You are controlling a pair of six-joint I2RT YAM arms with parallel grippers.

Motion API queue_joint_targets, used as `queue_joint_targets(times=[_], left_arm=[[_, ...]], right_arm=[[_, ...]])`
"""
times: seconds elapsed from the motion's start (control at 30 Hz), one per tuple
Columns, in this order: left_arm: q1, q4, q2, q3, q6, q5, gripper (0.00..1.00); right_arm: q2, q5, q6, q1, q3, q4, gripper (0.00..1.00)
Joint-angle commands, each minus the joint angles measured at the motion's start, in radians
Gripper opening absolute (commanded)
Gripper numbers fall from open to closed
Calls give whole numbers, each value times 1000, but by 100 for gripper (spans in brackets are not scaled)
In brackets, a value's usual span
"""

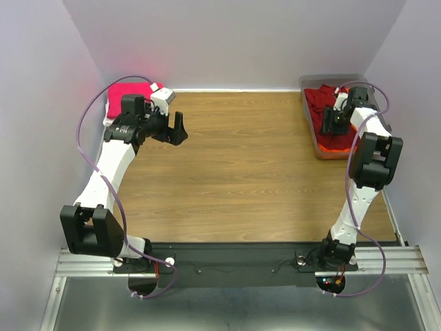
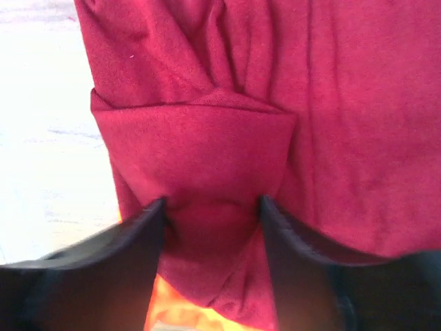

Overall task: Fold and stack the t-shirts
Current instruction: Grab the tshirt from the pile, then move the tshirt to the center of the board

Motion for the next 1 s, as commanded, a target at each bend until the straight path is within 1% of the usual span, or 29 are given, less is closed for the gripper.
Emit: queue_joint_targets(times=[0.0, 0.03, 0.13, 0.17, 0.2, 0.3, 0.43, 0.5, 0.53, 0.57, 0.63, 0.67, 0.8, 0.83, 0.87, 0.93, 0.97], left_arm=[[3, 5, 11, 4, 6, 2, 99], [3, 1, 11, 7, 8, 2, 99], [3, 2, 5, 7, 14, 8, 99], [3, 2, 2, 6, 17, 10, 99], [5, 2, 1, 4, 17, 11, 99], [6, 2, -13, 0, 17, 19, 99], [26, 16, -38, -17, 11, 37, 99], [37, 24, -45, -22, 0, 53, 99], [55, 25, -42, -20, -5, 60, 99], [67, 24, -39, -16, -11, 74, 99], [109, 24, -32, -10, -31, 131, 99], [147, 25, -27, 1, -44, 172, 99], [257, 12, 10, 44, -66, 287, 99], [274, 2, 17, 56, -64, 300, 99], [294, -13, 30, 81, -61, 321, 99], [311, -21, 27, 96, -54, 329, 99], [327, -16, 18, 102, -54, 329, 99]], right_arm=[[4, -2, 12, -10, -6, 19, 51], [-14, -10, 10, -10, -3, 19, 39], [-56, -62, 1, -10, 21, 5, 22], [-74, -72, -5, -11, 27, 2, 5], [-111, -85, -5, -11, 44, 1, 1], [-189, -114, -5, -11, 81, 4, 1], [-238, -167, 23, -11, 217, 7, 1], [-232, -226, 55, -11, 334, 5, 1], [-226, -249, 82, -11, 371, 7, 0], [-219, -311, 98, -11, 453, 7, 1], [-193, -376, 147, -10, 530, 8, 1], [-183, -434, 165, -2, 613, 13, 0], [-151, -534, 263, 53, 765, 48, 1], [-154, -559, 289, 67, 771, 74, 1], [-172, -595, 353, 96, 772, 137, 1], [-202, -614, 406, 130, 764, 197, 1], [-234, -622, 453, 163, 755, 261, 1]])
